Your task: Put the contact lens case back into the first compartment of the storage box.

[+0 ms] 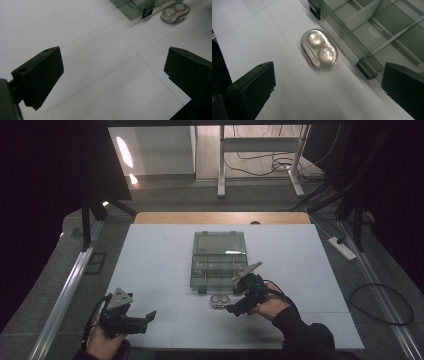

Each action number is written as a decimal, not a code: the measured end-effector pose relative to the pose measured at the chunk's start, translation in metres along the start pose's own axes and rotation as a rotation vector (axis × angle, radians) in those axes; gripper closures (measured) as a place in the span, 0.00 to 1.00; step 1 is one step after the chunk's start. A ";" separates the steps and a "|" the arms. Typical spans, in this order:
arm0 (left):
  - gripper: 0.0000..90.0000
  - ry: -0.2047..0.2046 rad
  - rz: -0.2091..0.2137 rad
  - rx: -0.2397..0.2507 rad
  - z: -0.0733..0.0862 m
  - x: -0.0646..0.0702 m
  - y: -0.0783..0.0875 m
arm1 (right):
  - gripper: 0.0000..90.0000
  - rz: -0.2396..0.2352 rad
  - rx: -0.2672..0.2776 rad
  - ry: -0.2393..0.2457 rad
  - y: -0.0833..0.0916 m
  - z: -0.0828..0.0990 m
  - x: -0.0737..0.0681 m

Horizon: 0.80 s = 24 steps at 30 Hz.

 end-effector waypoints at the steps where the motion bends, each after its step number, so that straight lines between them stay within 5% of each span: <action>1: 0.03 0.000 0.000 0.000 0.000 0.000 0.000 | 0.00 0.000 0.000 0.000 0.000 0.000 0.000; 24: 0.03 -0.004 0.001 0.005 0.000 0.000 0.001 | 0.00 -0.029 -0.086 0.080 -0.036 -0.011 -0.019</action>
Point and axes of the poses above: each handheld gripper's, and its own axes: y roughly backward along the jaws, z roughly out of its underside, x roughly to its right, the point moved 3 cm from there along -y, roughly forward along the jaws, and after that the axes turned 3 degrees about -y, right-handed, at the moved point
